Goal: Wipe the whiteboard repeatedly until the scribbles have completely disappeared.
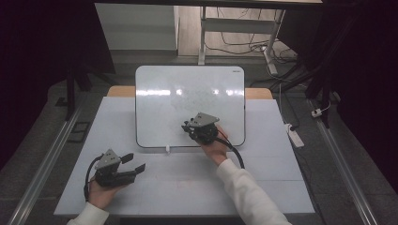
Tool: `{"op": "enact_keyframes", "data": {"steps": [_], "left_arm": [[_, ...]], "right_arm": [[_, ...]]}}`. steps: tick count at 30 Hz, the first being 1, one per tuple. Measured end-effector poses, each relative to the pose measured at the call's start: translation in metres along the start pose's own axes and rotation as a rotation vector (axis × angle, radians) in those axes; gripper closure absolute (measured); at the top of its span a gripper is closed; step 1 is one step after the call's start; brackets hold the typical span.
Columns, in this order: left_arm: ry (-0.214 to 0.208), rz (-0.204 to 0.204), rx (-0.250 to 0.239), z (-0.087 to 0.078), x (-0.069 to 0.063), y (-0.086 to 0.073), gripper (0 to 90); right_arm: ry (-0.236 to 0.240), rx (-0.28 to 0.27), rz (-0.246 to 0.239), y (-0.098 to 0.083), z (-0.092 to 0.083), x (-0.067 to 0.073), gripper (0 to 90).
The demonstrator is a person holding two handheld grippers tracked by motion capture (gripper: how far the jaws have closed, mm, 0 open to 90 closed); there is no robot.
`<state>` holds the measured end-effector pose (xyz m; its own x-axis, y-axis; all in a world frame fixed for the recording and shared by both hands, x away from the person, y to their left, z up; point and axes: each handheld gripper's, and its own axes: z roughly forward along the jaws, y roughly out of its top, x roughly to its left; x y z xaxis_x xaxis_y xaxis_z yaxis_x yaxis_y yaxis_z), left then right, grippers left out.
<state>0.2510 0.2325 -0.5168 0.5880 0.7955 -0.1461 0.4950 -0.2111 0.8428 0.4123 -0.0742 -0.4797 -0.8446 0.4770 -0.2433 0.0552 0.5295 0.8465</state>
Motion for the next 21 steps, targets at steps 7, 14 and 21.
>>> {"op": "enact_keyframes", "data": {"steps": [7, 14, 21], "left_arm": [[0.003, -0.012, -0.012, -0.002, 0.002, -0.001, 32.8], [0.003, -0.008, -0.021, -0.003, 0.002, 0.0, 32.9], [0.009, -0.005, -0.032, -0.002, 0.001, 0.002, 33.2]], "right_arm": [[-0.003, 0.022, 0.094, -0.009, -0.023, -0.016, 77.5], [0.149, -0.024, 0.148, -0.011, -0.057, -0.003, 77.4], [0.251, -0.01, 0.151, -0.023, -0.086, 0.016, 77.4]]}}
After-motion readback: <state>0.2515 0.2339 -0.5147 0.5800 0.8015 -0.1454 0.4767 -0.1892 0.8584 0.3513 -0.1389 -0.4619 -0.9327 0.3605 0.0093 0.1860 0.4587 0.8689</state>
